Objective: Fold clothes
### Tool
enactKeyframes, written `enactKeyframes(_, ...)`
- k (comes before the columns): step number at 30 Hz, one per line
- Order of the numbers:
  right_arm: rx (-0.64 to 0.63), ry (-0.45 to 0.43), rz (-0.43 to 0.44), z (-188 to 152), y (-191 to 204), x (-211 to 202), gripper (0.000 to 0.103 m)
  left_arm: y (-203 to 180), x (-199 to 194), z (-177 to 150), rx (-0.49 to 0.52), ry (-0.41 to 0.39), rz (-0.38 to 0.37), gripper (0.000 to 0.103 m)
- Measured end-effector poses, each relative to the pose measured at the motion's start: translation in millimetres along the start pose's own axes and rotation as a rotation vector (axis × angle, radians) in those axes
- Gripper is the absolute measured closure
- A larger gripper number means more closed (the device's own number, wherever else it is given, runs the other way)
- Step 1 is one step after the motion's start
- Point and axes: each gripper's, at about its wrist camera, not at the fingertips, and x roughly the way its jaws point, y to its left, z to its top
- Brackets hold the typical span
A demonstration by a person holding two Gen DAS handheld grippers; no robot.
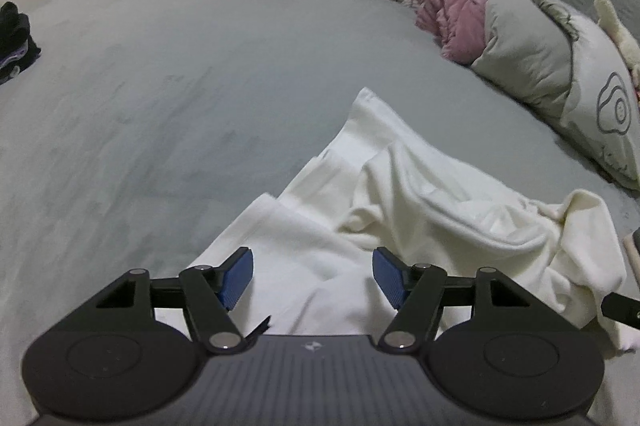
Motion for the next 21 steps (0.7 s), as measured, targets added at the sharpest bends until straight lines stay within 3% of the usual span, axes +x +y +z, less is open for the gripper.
enactKeyframes(4, -0.015, 0.001, -0.005, -0.6, 7.4, 5.7, 0.057, 2.7, 1.2, -2.8, 0.017, 0.006, 0.002, 0.045)
enactKeyframes(6, -0.031, -0.010, -0.011, -1.2, 8.9, 5.2, 0.057, 2.6, 2.2, -3.8, 0.020, 0.020, -0.023, 0.069)
enactKeyframes(11, -0.054, -0.027, -0.004, -0.7, 6.5, 0.4, 0.057, -1.7, 1.9, -7.0, 0.027, 0.055, -0.131, 0.096)
enactKeyframes(16, -0.041, -0.031, 0.007, 0.1, 2.0, -1.8, 0.057, -10.8, -7.4, -14.9, 0.090, 0.095, -0.226, 0.101)
enactKeyframes(21, -0.048, -0.045, 0.047, 1.1, 5.7, -4.8, 0.056, -19.3, -18.3, -29.0, 0.209, 0.135, -0.254, 0.102)
